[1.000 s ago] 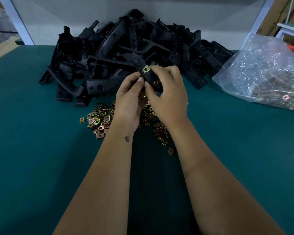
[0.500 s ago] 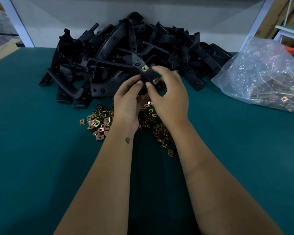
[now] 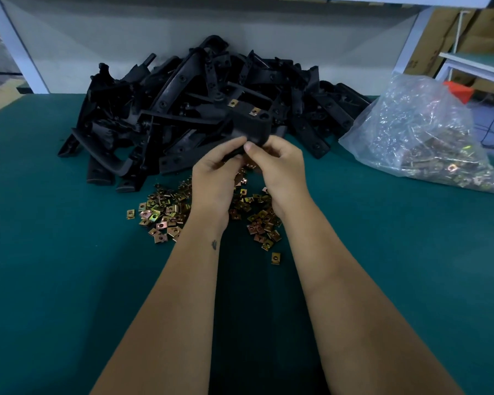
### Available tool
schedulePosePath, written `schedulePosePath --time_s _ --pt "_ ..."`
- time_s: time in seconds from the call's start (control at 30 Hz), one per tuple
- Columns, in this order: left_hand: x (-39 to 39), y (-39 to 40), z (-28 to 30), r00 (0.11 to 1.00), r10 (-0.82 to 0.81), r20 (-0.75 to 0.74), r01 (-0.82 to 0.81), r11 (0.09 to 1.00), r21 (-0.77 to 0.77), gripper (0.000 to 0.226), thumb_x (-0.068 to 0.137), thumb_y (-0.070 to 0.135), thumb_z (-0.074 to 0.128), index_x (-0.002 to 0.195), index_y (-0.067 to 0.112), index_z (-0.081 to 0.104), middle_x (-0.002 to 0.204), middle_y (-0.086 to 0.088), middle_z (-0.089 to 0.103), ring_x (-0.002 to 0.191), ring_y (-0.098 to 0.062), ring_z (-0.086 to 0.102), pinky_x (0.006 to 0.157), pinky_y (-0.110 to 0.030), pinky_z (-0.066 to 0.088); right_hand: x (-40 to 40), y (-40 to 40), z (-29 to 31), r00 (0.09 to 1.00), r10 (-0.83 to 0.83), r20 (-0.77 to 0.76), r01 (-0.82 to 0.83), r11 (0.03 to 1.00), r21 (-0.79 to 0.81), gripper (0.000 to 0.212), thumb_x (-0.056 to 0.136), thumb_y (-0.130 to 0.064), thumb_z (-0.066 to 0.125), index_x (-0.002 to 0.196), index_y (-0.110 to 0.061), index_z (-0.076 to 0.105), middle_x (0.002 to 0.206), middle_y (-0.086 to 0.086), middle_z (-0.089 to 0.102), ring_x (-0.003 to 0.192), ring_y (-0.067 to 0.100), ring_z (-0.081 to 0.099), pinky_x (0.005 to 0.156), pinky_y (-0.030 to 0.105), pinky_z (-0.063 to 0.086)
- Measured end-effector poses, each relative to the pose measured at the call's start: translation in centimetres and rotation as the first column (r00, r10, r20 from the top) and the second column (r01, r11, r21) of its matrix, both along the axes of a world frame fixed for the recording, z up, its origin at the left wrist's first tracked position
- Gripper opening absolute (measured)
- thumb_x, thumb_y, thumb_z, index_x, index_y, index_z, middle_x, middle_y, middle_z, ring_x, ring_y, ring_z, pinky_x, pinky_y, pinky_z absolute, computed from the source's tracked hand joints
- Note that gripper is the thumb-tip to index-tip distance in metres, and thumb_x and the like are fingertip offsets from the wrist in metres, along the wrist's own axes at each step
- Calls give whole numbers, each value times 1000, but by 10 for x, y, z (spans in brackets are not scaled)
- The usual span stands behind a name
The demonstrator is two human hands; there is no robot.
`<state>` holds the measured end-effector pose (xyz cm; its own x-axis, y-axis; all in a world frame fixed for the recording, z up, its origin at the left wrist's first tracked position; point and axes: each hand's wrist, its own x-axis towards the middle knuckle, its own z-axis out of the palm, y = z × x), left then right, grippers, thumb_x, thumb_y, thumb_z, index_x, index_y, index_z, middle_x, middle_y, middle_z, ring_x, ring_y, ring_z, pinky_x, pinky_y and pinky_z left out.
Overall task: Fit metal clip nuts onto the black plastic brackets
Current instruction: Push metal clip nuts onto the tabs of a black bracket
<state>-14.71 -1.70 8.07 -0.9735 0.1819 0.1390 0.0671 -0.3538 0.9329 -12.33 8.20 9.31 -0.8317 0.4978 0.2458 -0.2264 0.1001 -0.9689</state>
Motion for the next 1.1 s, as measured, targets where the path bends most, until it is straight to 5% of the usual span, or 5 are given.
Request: schedulePosePath --time_s 0.3,0.5,0.63,0.9,1.1 --pt "8 14 7 979 -8 204 -28 984 176 79 94 6 65 154 37 25 112 -7 65 83 -13 70 75 -29 59 34 25 2 986 -166 -16 148 916 -372 20 97 -5 57 78 -11 56 76 4 65 67 12 67 63 23 55" --pt "57 71 18 975 79 205 -94 993 65 39 94 6 64 124 26 50 95 -3 65 69 -9 68 64 -19 55 67 46 11 930 -355 -91 236 771 -592 28 95 -8 61 73 -15 45 67 1 54 54 12 58 52 22 48" --pt "114 120 20 994 14 112 -13 1000 -10 34 92 5 65 115 24 50 116 -13 64 100 -28 68 92 -42 56 102 68 12 880 -475 -20 359 692 -627 29 95 -10 61 72 -12 43 53 2 51 44 11 47 43 22 41" --pt "242 209 13 933 -344 -107 312 919 -242 22 89 8 65 99 25 54 91 15 62 86 -7 63 81 -21 50 242 147 8 554 -828 81 639 362 -679 13 98 -7 55 86 -4 51 69 9 58 45 13 53 43 21 44" --pt "343 241 -3 747 -616 -252 498 769 -401 20 90 9 65 93 27 56 86 15 64 84 -9 63 74 -14 46 355 177 -17 275 -947 166 713 85 -696 32 98 -10 56 69 -8 45 38 -7 52 34 4 49 38 15 38"
